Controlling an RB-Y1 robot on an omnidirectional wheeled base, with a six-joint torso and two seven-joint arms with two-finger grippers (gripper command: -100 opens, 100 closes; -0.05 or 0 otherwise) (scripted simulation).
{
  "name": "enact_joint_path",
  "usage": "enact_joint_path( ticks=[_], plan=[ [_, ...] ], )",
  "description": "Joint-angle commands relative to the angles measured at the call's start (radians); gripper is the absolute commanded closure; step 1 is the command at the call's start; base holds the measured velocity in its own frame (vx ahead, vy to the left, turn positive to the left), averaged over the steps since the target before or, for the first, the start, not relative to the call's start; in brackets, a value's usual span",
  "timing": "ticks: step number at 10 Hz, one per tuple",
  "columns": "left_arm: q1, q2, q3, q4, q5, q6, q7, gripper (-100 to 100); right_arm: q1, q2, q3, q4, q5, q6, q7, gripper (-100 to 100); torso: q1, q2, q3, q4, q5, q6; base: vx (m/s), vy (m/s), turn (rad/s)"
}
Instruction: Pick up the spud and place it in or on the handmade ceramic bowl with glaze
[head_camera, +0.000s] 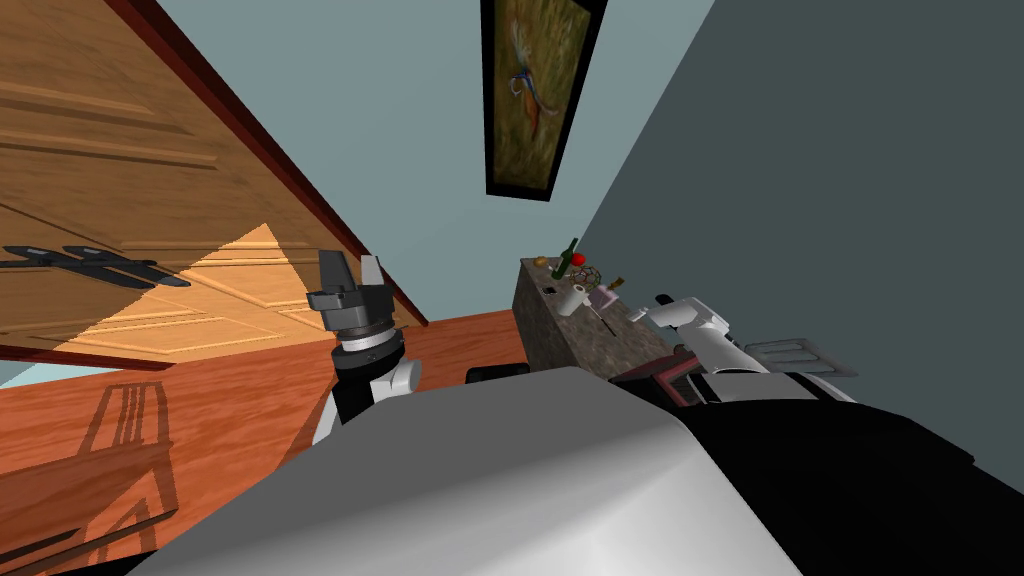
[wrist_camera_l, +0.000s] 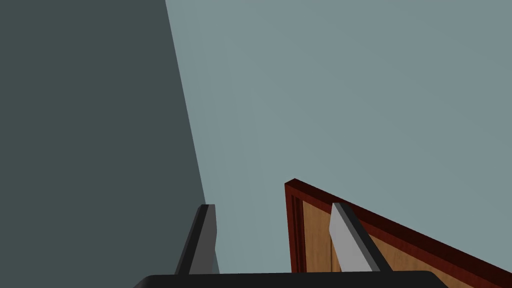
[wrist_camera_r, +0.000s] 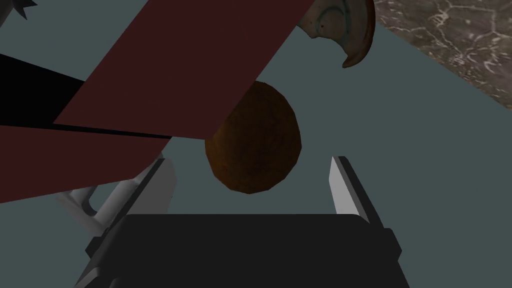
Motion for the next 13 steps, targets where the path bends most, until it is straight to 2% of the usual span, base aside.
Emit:
enact_joint_path(
  ticks=[1,2,3,13],
  plan=[
    [0.000,0.000,0.000,0.000,0.000,0.000,0.000,0,0.000,0.000,0.000,0.000,0.000,0.000,0.000,-100,0.000,0.000,0.000,0.000,0.000,0.000,0.000,0.000,0.000],
    [0.000,0.000,0.000,0.000,0.000,0.000,0.000,0,0.000,0.000,0.000,0.000,0.000,0.000,0.000,0,0.000,0.000,0.000,0.000,0.000,0.000,0.000,0.000,0.000],
    [0.000,0.000,0.000,0.000,0.000,0.000,0.000,0,-0.002,-0.028,-0.009,-0.032,-0.011,0.023,0.028,-100,0.000,0.000,0.000,0.000,0.000,0.000,0.031,0.039,-0.064],
    [0.000,0.000,0.000,0.000,0.000,0.000,0.000,0,-0.010,-0.141,-0.044,-0.159,-0.054,0.113,0.141,-100,0.003,-0.003,-0.002,-0.001,0.001,0.000,0.045,0.062,-0.043]
  ],
)
